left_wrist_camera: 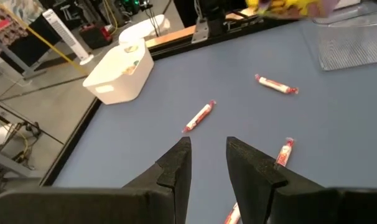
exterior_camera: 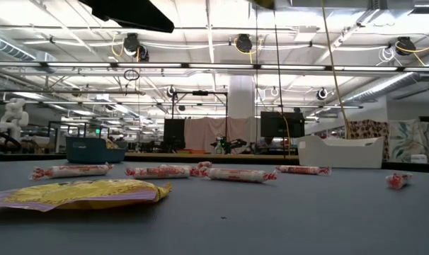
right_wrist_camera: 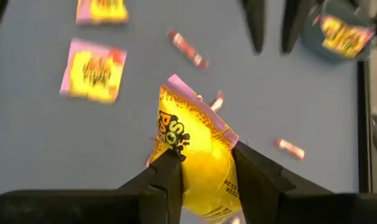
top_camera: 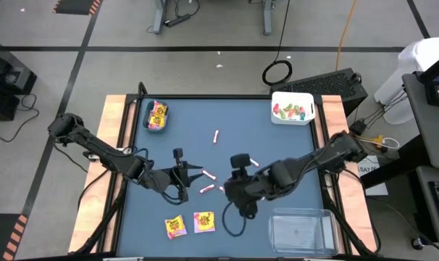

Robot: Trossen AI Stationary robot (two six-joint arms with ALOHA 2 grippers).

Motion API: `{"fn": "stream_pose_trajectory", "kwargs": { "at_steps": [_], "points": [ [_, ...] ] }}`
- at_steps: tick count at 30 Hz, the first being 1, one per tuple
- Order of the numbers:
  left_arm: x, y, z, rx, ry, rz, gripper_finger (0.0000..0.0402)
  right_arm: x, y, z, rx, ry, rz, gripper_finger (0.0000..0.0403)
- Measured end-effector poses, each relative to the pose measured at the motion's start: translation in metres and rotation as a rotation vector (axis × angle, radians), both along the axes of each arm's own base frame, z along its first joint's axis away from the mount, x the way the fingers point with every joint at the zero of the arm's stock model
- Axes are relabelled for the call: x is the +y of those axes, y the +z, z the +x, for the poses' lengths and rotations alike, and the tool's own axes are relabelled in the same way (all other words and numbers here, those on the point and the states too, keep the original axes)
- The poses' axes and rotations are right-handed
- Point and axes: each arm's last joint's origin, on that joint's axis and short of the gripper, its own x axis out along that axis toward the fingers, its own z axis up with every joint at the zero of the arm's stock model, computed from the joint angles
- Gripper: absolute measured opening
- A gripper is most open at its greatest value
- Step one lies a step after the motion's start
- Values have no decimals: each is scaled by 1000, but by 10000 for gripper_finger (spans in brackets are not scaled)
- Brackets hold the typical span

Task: Sort candy
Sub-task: Put the yellow candy pack into the blue bin

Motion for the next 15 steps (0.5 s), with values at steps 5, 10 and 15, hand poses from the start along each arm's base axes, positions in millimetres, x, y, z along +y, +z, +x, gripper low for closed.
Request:
{"fn": "stream_pose_trajectory", "kwargs": {
  "at_steps": [5,10,15],
  "points": [
    [1,1,1,0,-5,22,107,-20,-25,4,-239,17,51,116],
    [10,0,-1,20,81,76,107,-45,-55,8,-579,9,91,116],
    [22,6,-16,48,224,134,107,-71,-73,2,-806,-49,114,116]
  ]
}}
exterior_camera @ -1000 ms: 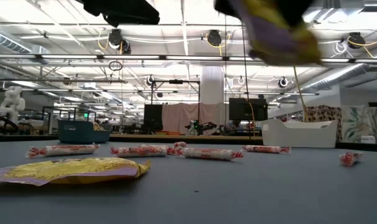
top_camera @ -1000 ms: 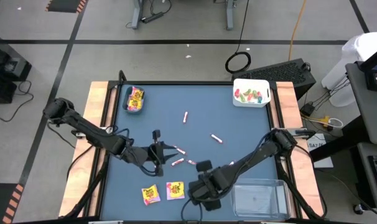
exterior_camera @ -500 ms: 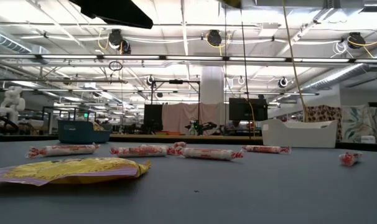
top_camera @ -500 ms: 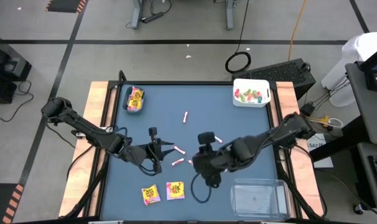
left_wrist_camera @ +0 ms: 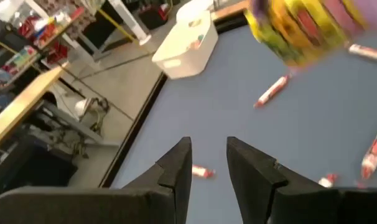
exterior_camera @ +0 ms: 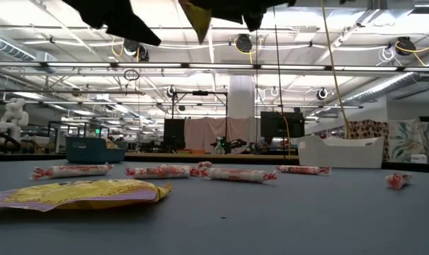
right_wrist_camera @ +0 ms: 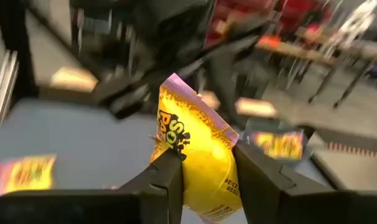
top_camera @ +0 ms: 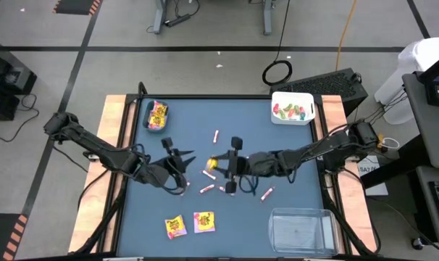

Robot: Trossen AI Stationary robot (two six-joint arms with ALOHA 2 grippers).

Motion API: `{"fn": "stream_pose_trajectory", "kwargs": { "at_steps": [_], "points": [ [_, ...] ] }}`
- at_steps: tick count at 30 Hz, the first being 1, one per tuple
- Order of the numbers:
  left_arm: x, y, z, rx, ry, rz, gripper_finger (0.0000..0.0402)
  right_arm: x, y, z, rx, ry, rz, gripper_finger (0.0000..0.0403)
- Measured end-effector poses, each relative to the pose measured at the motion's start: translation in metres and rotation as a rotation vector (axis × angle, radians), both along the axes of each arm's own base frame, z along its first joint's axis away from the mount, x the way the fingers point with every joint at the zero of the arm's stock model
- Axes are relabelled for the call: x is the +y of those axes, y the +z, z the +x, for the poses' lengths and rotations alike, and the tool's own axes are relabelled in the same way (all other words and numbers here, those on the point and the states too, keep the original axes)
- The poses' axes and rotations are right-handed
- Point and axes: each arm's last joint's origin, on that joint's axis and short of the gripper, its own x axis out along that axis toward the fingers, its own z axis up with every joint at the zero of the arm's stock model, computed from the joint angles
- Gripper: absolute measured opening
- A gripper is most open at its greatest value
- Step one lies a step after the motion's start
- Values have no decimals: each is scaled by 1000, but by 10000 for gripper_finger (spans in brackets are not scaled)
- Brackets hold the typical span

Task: Sort candy
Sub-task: Put the yellow candy pack into the blue bin

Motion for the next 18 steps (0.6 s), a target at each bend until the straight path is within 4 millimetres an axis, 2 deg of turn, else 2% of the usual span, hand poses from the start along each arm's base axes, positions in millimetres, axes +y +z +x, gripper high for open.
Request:
{"fn": "stream_pose_trajectory", "kwargs": {
  "at_steps": [5,9,12,15,18],
  "points": [
    [3,9,-7,-38,-11,-52,107,-19,0,-5,-264,-18,4,116],
    [8,16,-2,-119,21,-85,107,-31,-4,-7,-485,51,23,116],
    [15,22,4,-193,51,-110,113,-36,-10,-3,-564,56,24,116],
    [19,26,10,-226,30,-103,140,-40,-16,0,-598,51,21,116],
    [21,25,18,-242,6,-94,185,-43,-18,1,-617,42,21,116]
  ]
}}
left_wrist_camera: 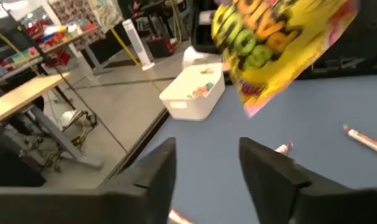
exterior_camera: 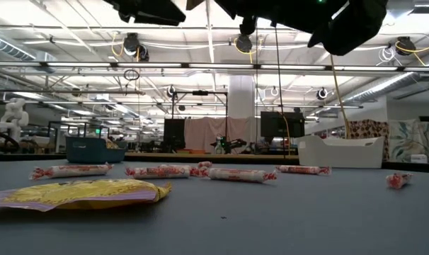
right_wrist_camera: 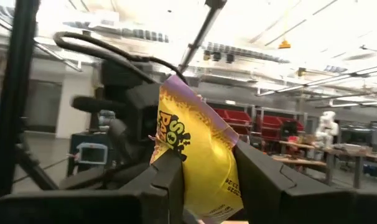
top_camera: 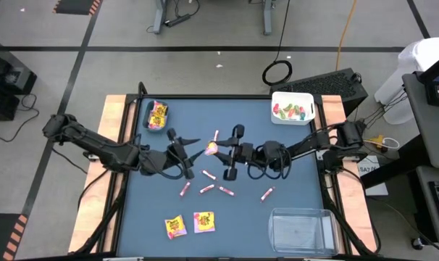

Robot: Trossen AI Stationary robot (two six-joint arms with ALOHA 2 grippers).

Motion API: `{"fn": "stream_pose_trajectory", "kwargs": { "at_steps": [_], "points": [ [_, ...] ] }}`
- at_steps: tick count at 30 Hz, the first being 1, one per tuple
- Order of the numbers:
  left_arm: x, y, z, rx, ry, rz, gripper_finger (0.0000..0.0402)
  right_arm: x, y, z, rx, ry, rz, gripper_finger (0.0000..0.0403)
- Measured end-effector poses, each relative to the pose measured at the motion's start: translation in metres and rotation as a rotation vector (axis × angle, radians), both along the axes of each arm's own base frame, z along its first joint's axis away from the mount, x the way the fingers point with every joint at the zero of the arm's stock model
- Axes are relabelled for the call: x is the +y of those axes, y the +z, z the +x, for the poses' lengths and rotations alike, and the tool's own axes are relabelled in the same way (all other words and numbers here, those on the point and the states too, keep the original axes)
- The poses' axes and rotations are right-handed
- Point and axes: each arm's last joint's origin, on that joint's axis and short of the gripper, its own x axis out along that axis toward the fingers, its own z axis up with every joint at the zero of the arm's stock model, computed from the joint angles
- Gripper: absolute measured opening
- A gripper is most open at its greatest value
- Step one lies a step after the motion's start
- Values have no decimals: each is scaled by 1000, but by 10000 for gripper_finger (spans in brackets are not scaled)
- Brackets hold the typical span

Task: Sort candy
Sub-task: Put the yellow candy pack into the blue bin

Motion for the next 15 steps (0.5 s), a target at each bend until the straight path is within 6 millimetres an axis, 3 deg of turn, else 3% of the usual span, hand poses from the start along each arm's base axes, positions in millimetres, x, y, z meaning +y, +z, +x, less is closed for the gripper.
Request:
{"fn": "stream_pose_trajectory", "kwargs": {
  "at_steps": [8,15],
  "points": [
    [3,-7,17,-46,16,6,293,-5,-1,0,9,-98,43,116],
    [7,-10,35,-117,38,72,293,-9,-1,1,12,-105,47,116]
  ]
}}
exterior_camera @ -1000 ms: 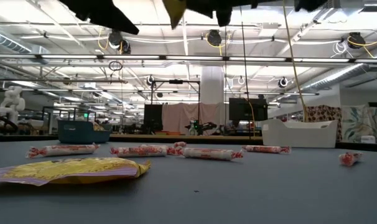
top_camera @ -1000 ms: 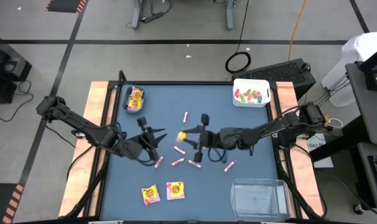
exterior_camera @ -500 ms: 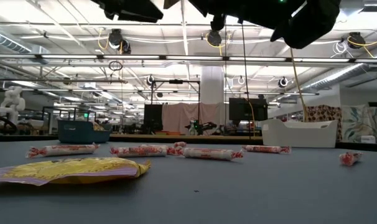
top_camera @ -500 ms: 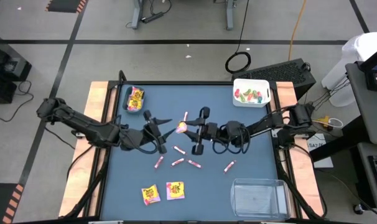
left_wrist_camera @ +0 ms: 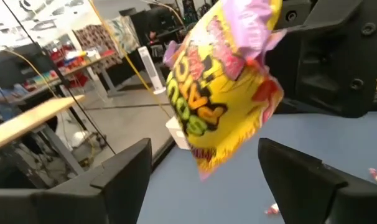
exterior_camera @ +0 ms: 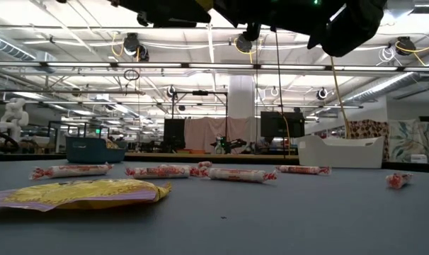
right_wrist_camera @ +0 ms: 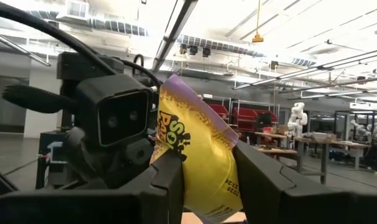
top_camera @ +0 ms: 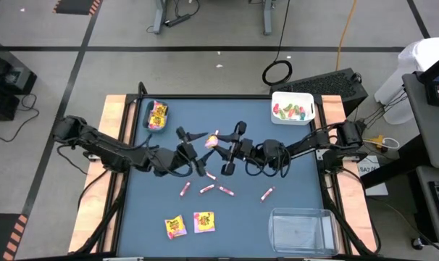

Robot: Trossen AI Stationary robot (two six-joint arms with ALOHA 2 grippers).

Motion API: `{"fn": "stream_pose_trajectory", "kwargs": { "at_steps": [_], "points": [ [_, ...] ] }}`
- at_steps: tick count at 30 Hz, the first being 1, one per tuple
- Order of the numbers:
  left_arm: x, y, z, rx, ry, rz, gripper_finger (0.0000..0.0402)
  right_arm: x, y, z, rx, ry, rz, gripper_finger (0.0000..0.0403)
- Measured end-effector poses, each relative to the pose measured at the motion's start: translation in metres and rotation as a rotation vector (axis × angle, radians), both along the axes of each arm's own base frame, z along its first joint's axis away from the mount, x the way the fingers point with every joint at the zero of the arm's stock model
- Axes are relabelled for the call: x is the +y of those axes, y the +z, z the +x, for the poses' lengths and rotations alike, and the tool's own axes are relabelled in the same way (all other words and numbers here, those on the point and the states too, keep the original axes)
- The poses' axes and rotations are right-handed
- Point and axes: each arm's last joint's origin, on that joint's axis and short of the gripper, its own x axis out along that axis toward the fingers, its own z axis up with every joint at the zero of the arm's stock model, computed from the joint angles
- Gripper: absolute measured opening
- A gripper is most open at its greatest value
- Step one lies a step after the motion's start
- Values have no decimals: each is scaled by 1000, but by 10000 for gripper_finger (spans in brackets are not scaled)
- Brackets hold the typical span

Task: Sort candy
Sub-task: Put the yellow candy pack into the blue bin

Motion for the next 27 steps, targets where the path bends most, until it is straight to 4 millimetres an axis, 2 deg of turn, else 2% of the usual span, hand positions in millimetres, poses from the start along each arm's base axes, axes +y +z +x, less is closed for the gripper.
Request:
{"fn": "stream_pose_trajectory", "kwargs": {
  "at_steps": [8,20,23,27],
  "points": [
    [6,-1,5,-11,24,28,241,-1,-2,1,22,-24,33,116],
    [5,-2,5,21,8,72,89,-2,-5,2,37,-45,85,122],
    [6,-3,5,40,8,79,63,-3,-7,2,66,-37,126,151],
    [6,-7,5,77,17,91,45,-3,-7,2,127,-34,168,223]
  ]
}}
